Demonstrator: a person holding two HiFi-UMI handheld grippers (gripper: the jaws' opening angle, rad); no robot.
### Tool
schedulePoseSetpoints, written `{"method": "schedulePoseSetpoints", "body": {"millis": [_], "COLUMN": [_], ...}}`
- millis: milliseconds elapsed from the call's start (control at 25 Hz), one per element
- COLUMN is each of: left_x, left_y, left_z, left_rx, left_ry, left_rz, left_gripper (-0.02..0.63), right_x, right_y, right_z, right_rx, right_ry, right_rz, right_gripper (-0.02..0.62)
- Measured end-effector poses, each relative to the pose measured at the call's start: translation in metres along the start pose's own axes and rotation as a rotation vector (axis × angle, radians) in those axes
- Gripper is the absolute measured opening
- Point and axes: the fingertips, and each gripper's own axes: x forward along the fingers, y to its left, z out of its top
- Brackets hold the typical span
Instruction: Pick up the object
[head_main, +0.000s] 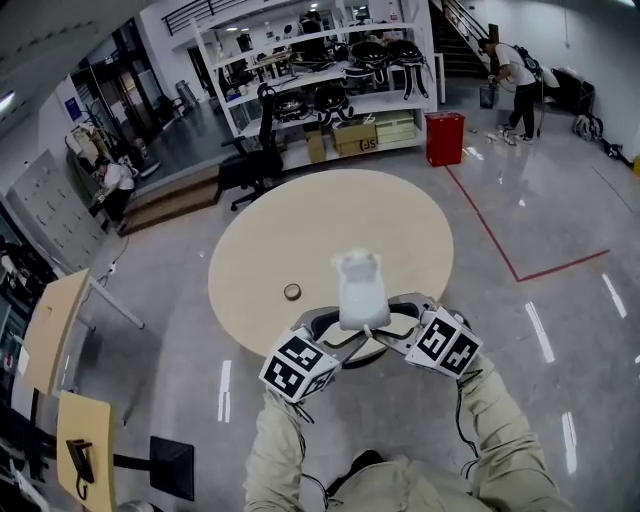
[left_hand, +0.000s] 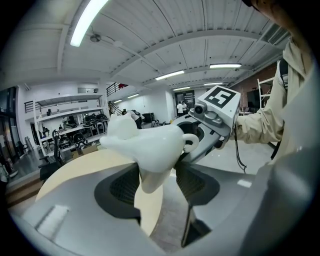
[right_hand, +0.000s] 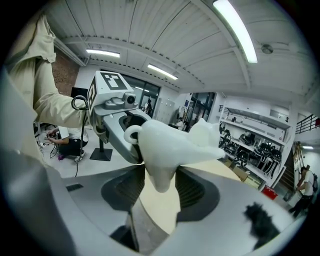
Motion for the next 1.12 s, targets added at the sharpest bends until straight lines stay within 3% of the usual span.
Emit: {"method": "schedulePoseSetpoints", "body": {"millis": [360, 1120], "left_x": [-0.014, -0.013], "left_y": [0.006, 0.018], "left_z": [0.029, 0.021], "left_rx": [0.035, 0.022], "left_ry": [-0.004, -0.009], "left_rz": [0.024, 0.004], "left_gripper": [0.238, 0.238], "right_x": [-0.013, 0.001], "right_y": [-0.011, -0.015], "right_z": [0.026, 0.026], "right_rx": [0.007, 0.015], "right_ry": [-0.035, -0.021], "right_rz": [-0.015, -0.013], "right_gripper": [0.198, 0.198]}}
